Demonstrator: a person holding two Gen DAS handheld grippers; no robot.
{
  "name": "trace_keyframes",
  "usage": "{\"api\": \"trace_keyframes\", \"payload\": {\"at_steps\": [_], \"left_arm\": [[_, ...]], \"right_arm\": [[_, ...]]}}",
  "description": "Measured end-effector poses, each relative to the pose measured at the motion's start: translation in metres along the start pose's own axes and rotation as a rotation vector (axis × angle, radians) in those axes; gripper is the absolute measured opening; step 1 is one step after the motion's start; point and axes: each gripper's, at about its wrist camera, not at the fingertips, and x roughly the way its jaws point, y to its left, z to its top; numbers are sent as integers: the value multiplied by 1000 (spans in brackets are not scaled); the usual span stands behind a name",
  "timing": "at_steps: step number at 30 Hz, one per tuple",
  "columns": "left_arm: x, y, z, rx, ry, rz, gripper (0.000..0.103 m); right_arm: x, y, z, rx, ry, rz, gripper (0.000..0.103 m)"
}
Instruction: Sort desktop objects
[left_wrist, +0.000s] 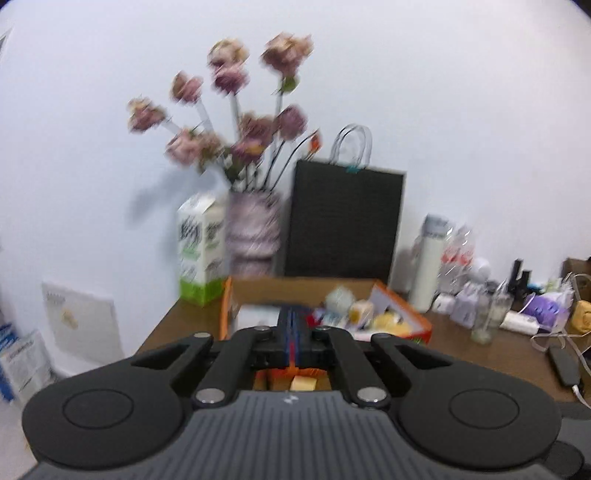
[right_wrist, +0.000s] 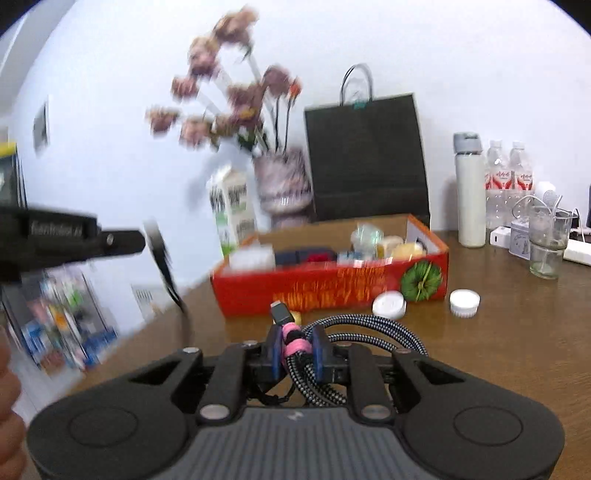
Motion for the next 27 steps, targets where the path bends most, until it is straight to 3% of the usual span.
{"api": "trace_keyframes", "payload": {"at_steps": [2, 6, 7, 8, 10, 13, 18, 20, 22, 24, 27], "left_arm": [[7, -3, 13, 20, -32, -15, 1], [25, -2, 18, 56, 11, -5, 3], [31, 1, 10, 75, 49, -15, 13], [38, 5, -2, 88, 103, -13, 48], [55, 17, -35, 91, 224, 33, 95], [59, 34, -83, 106, 355, 53, 76], [64, 41, -113, 98, 418, 49, 73], [74, 39, -110, 110, 433, 61, 45], [89, 36, -107, 108, 458, 30, 37], [107, 35, -103, 103, 469, 3, 38], [133, 39, -90, 49, 475, 17, 43]], "right_arm": [[-2, -3, 16, -21, -49, -14, 15], [-1, -16, 47, -12, -112, -37, 15], [-1, -20, 51, -10, -126, -44, 15], [-1, -25, 52, -9, -129, -54, 15], [1, -36, 48, 12, -115, -68, 15], [9, -48, 30, 43, -56, -67, 16], [21, -52, 9, 82, 0, -26, 16], [26, -46, 5, 84, 6, 7, 16], [27, -40, 2, 74, 10, 36, 16], [25, -35, -1, 64, 8, 56, 16], [24, -31, -4, 58, 13, 68, 16]]}}
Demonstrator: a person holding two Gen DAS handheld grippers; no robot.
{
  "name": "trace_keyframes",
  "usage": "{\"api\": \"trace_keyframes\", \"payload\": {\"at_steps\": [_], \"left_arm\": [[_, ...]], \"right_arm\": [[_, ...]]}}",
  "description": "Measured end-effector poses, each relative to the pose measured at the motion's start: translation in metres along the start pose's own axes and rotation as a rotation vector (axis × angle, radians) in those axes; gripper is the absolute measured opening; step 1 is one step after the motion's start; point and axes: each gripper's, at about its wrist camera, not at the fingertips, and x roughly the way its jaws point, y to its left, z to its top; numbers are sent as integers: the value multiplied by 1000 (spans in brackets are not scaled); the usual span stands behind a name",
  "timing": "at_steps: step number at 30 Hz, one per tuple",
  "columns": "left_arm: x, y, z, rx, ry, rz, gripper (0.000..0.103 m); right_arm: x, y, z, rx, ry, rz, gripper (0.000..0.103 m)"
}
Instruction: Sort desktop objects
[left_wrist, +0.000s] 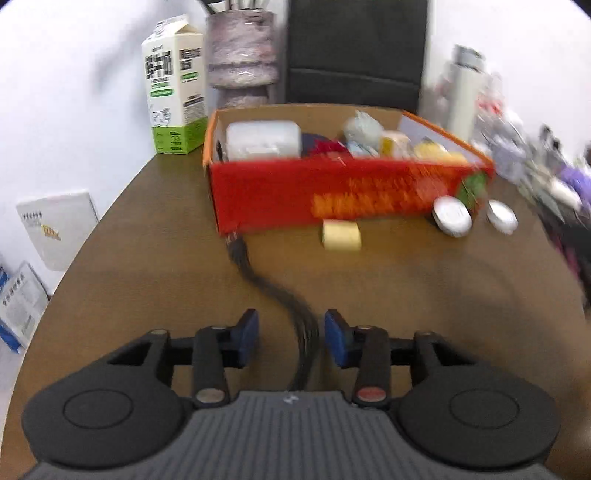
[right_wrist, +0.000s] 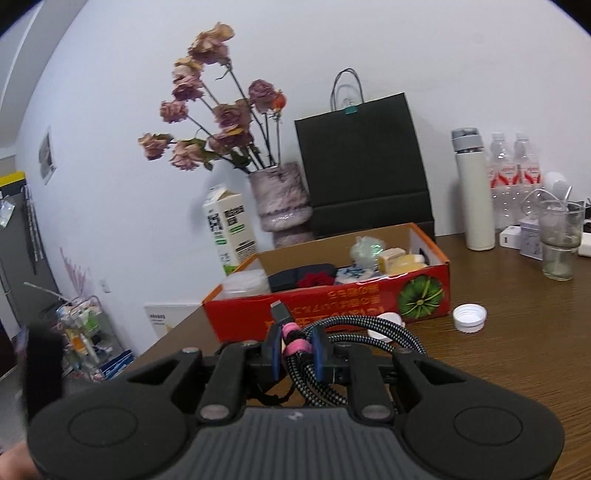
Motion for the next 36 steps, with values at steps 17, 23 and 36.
{"api": "trace_keyframes", "payload": {"at_steps": [17, 23, 36], "left_arm": [[-11, -1, 20, -65, -114, 54, 13], [-80, -9, 47, -82, -290, -24, 6], [-107, -23, 119, -59, -442, -59, 1]], "right_arm": [[1, -12, -3, 25, 4, 3, 16], [-12, -2, 15, 0, -64, 17, 16], [-13, -9, 85, -81, -216, -51, 16]]}}
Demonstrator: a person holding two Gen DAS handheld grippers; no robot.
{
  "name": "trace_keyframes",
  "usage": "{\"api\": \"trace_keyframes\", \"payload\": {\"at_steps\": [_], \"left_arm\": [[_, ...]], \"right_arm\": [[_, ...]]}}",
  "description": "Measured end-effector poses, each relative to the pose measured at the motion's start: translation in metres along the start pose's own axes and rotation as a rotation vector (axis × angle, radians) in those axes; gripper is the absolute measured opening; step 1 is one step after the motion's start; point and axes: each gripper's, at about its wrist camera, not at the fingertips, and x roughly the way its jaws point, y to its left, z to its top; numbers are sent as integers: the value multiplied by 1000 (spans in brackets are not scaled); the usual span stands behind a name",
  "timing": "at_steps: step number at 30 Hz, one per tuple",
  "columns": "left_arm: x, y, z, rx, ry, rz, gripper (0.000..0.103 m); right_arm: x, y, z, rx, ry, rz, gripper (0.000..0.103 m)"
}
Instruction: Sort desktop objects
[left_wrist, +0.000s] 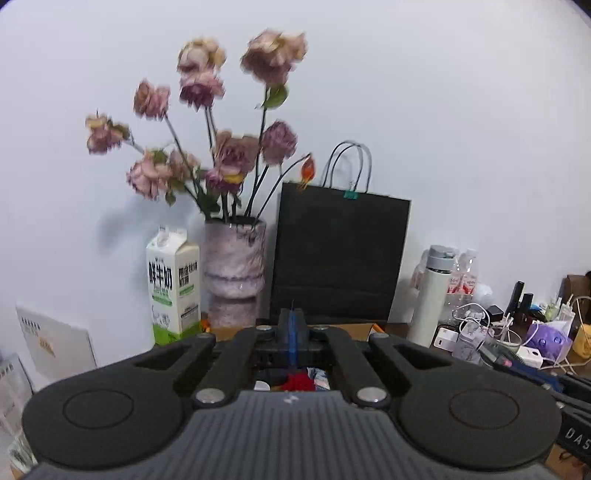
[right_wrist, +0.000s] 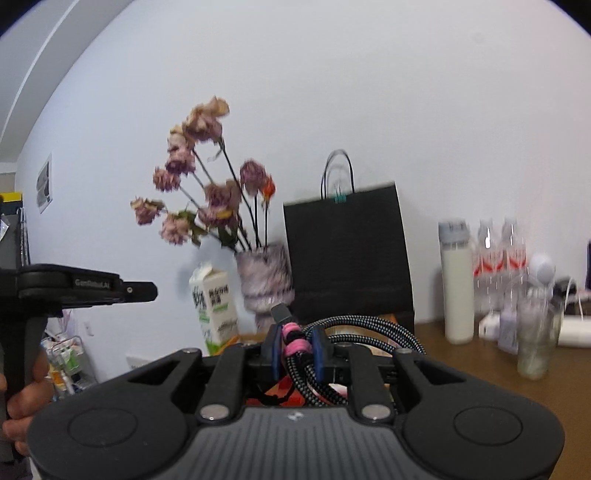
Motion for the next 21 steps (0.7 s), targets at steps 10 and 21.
{"api": "trace_keyframes", "payload": {"at_steps": [10, 21], "left_arm": [[44, -11, -138, 14, 385, -169, 87], [139, -45, -140, -135, 489, 13, 73]], "right_arm": [[10, -32, -31, 42, 90, -33, 16], [17, -49, -77, 116, 164, 1, 16]]}}
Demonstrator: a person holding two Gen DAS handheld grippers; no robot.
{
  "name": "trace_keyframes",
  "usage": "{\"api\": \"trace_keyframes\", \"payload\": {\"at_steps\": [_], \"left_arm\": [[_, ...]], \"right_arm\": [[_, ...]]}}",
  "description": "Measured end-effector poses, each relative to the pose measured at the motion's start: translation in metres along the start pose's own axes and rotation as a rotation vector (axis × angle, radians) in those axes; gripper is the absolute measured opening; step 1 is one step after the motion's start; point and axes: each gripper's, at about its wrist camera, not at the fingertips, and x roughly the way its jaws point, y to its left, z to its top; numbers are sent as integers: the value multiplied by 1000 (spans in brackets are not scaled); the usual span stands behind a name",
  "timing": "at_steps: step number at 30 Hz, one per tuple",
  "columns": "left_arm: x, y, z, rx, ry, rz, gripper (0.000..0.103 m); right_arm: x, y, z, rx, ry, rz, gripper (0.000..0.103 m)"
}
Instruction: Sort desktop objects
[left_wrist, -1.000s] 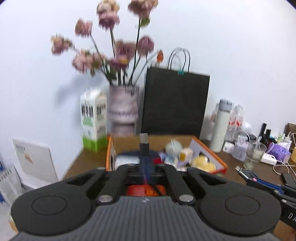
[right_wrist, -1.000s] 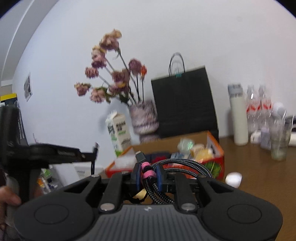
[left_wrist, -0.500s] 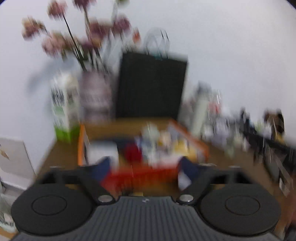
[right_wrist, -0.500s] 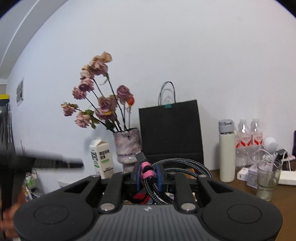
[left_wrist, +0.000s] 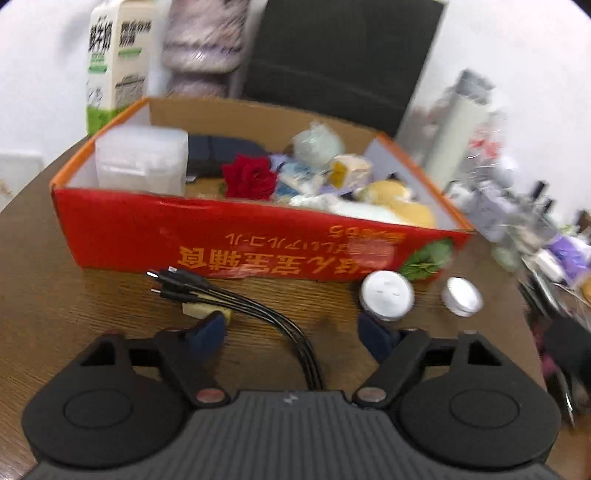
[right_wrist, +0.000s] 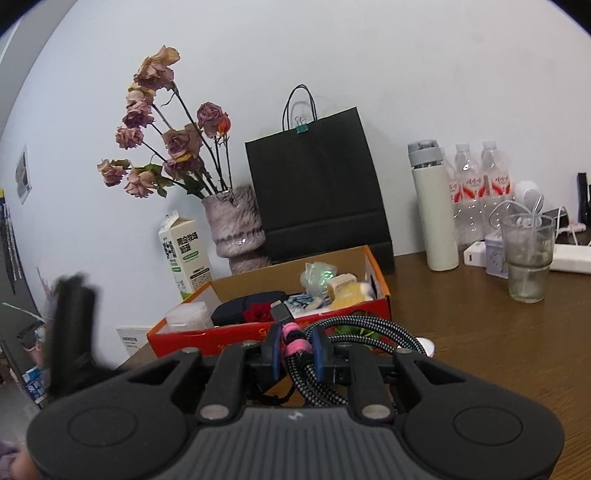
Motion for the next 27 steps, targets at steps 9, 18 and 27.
{"api": "trace_keyframes", "payload": {"at_steps": [9, 18, 27], "left_arm": [[-17, -14, -15, 11, -87, 116, 3], [-129, -9, -32, 51, -306, 17, 3], [-183, -14, -9, 96, -450, 4, 3]], "right_arm": [[1, -4, -7, 19, 10, 36, 16], [-7, 8, -14, -15, 25, 68, 16], [-43, 40, 1, -91, -64, 68, 16]]}}
